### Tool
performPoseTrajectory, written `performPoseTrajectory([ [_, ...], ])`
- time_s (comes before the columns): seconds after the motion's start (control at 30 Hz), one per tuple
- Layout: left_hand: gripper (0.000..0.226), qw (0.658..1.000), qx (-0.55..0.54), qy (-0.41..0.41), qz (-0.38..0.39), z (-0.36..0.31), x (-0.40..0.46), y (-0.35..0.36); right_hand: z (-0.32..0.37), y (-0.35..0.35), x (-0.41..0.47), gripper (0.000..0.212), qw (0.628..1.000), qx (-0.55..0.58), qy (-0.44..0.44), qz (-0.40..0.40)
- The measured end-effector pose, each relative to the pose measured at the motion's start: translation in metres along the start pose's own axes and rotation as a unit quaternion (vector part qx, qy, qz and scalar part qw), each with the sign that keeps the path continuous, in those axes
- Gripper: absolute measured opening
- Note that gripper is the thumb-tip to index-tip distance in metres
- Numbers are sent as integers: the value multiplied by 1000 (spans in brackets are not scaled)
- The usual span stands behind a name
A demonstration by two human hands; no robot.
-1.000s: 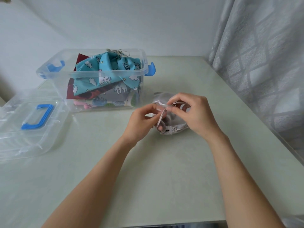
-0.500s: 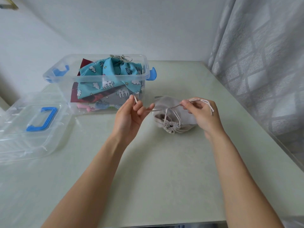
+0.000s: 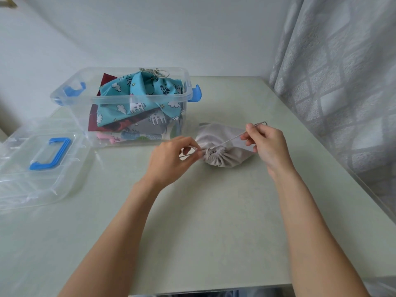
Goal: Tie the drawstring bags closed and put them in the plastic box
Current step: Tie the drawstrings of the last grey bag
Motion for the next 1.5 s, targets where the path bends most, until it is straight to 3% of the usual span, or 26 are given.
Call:
performPoseTrajectory([
  [0.1,15,999,-19,-30,-41,7,5,-12,0,-12,4,32,999,-26,-2,-36],
  [0.2,12,998,-46,-43,-23,9,3,-7,0,-19,5,34,993,-104,-26,-47],
  [0.27,11,994,-81,-64,-18,11,1,-4,0,-20,4,39,987,-157,-35,-27],
  [0.37,10,990,-109,-88,-23,13,0,-1,8,-15,-1,43,986,-151,-65,-16],
  [0.53,14,987,-128,-92,-15,8,-1,5,33,19,-24,8,968,-94,-199,120],
  [0.6,12,986,-134,-99,-15,9,-1,6,33,27,-31,12,949,-113,-248,161],
  [0.77,13,984,-143,-106,-3,10,-3,11,27,34,-33,5,920,-177,-311,160],
  [0.83,15,983,-152,-102,10,8,-4,13,30,34,-35,12,916,-177,-330,148],
  [1.0,18,978,-181,-100,17,4,-5,15,41,29,-38,13,933,-142,-314,104],
  [1.17,21,963,-225,-145,6,8,-7,21,44,19,-37,16,925,-189,-328,20],
  [1.33,20,973,-140,-168,-75,20,-8,12,39,19,-35,19,928,-188,-319,47],
  [1.5,24,975,-123,-168,-81,31,-5,4,33,17,-30,32,972,-70,-199,100],
])
Point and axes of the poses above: each hand's wrist, its own x-axis towards the middle knuckle, its own y-axis out of the palm, z = x × y, the point moved 7 cm from there along x, towards the middle knuckle, and after that the axes turned 13 degrees about -z, right-handed, at the moved point
